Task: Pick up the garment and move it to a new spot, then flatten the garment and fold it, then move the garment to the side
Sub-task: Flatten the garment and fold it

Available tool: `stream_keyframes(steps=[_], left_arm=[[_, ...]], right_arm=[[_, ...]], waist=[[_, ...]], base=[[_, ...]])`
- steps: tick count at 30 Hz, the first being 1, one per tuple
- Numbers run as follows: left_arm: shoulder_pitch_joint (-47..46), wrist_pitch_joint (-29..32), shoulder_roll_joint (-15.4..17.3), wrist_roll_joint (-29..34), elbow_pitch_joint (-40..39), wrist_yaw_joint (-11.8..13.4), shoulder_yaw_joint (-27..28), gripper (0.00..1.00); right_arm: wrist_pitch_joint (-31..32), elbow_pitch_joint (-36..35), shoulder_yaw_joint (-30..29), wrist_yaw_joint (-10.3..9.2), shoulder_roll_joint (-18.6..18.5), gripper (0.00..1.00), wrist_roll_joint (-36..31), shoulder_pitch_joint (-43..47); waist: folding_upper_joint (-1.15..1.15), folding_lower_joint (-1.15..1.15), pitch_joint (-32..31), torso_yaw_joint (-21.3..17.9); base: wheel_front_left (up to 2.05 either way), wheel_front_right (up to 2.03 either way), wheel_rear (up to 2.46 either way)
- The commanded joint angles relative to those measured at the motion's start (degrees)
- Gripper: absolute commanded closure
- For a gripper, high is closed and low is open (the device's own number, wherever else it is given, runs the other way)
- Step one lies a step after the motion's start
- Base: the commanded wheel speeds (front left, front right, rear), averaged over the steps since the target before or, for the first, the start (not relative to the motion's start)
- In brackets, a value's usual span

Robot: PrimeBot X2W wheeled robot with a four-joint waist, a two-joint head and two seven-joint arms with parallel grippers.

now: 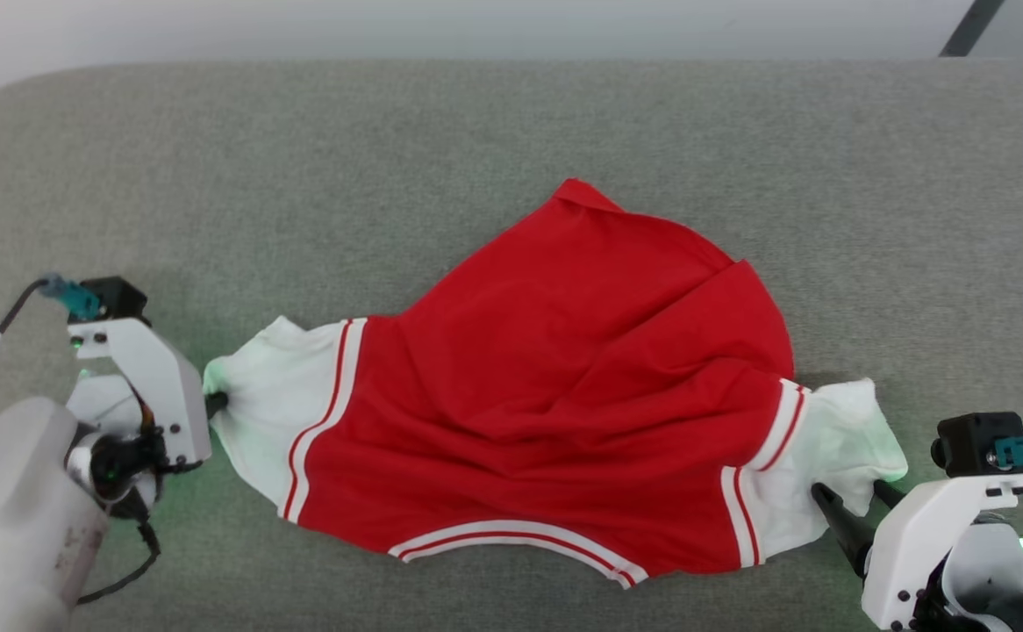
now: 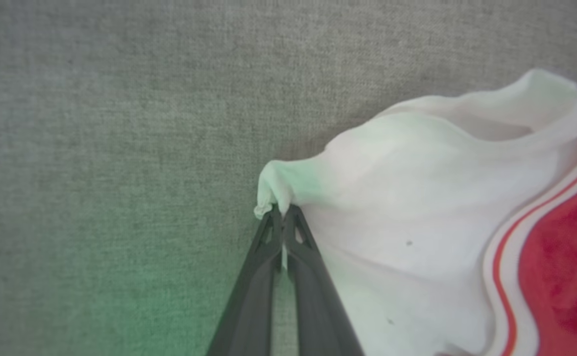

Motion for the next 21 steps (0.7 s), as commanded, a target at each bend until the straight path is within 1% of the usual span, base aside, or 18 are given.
stream_keyframes(steps=[1,4,5,6,7,9,13,17,21], left_arm=[[0.65,-0.39,-2.92,0.55,0.29,-0.25,-1.1,1.0],[-0.04,-0.78,-3.5,0.68,0.56,-0.48,-1.37,1.0],[-0.2,-0.88,-3.65,0.75,0.71,-0.58,-1.46,1.0],[-0.41,-0.96,-3.83,0.81,0.88,-0.64,-1.54,1.0],[-0.53,-1.03,-4.02,0.78,1.04,-0.66,-1.6,1.0],[-0.76,-1.12,-4.28,0.73,1.43,-0.8,-1.73,1.0],[-1.1,-0.82,-4.42,0.44,1.95,-1.16,-1.97,1.0],[-1.61,0.41,-4.03,0.28,1.67,-1.58,-2.43,1.0],[-3.59,1.93,-2.47,0.81,0.22,-1.54,-2.83,1.0]], right_arm=[[0.42,0.76,0.3,-0.04,0.29,0.0,-0.01,-0.39],[1.87,2.74,1.16,-0.02,0.4,0.0,-0.58,-0.99],[2.3,3.46,1.41,0.0,0.37,0.51,-1.07,-1.23],[2.7,4.1,2.09,0.0,0.25,0.94,-1.16,-1.57],[3.05,4.82,2.41,0.01,0.47,1.0,-0.8,-1.69],[4.06,5.83,2.81,0.01,0.12,1.0,-1.42,-1.66],[6.51,6.22,2.18,-0.01,-0.38,1.0,0.19,-2.3],[10.01,4.05,1.34,0.0,-1.09,1.0,3.81,-3.68],[13.22,0.87,-0.85,-0.01,-2.82,1.0,7.64,-6.76]], waist=[[0.0,0.0,0.59,0.59],[0.0,0.0,0.97,0.97],[0.0,0.0,1.03,1.06],[0.0,0.0,1.07,1.14],[0.0,0.0,1.04,1.19],[0.0,0.0,0.87,1.28],[0.0,0.0,-0.01,1.33],[0.0,0.0,-1.91,1.24],[0.0,0.0,-4.58,1.37]], base=[[0.0,0.0,0.0],[0.0,0.0,0.0],[0.0,0.0,0.0],[0.0,0.0,0.0],[0.0,0.0,0.0],[0.0,0.0,0.0],[0.0,0.0,0.0],[0.0,0.0,0.0],[0.0,0.0,0.0]])
